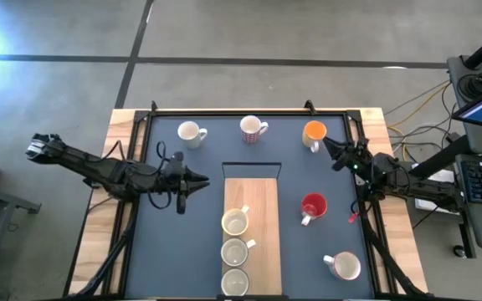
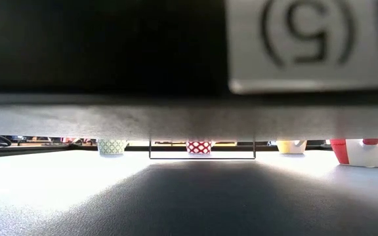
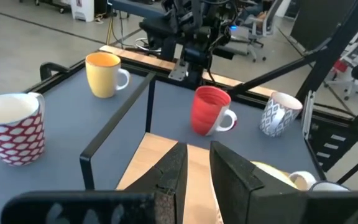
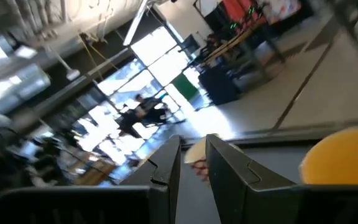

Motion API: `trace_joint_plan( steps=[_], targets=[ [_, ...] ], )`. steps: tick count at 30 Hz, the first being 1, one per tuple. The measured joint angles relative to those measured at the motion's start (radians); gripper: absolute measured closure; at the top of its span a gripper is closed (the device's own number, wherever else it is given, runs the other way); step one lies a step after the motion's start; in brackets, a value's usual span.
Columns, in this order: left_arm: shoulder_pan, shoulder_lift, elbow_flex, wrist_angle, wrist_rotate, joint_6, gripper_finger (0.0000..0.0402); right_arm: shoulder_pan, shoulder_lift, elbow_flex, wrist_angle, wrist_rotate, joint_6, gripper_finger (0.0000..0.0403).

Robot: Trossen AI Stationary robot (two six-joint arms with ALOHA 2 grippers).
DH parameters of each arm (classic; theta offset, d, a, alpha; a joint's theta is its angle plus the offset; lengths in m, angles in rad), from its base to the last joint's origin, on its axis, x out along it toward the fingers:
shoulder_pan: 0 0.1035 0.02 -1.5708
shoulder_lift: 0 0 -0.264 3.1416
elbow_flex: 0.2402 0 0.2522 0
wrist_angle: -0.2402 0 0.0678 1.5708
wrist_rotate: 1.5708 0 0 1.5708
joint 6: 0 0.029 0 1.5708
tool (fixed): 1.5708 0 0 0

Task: Place coffee mugs
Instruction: Put the red mug on the shelf

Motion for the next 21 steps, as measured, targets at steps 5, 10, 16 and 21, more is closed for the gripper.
trace_joint_plan(
  steps=[5,10,16,21],
  targets=[
    [0.000,0.003,0.010,0.000,-0.002,-0.011,0.0350,0.000,0.000,0.000,0.049,0.001,0.041,0.0337],
    [0.000,0.003,0.007,-0.008,-0.011,-0.040,0.0350,0.000,0.000,0.000,0.083,-0.050,0.145,0.0337],
    [0.000,0.003,0.006,-0.011,-0.012,-0.093,0.0350,0.000,0.022,0.064,-0.132,-0.167,0.211,0.0337],
    [0.000,0.003,0.006,-0.029,-0.012,-0.094,0.0350,0.000,0.078,0.224,-0.464,-0.230,0.252,0.0337]
  ],
)
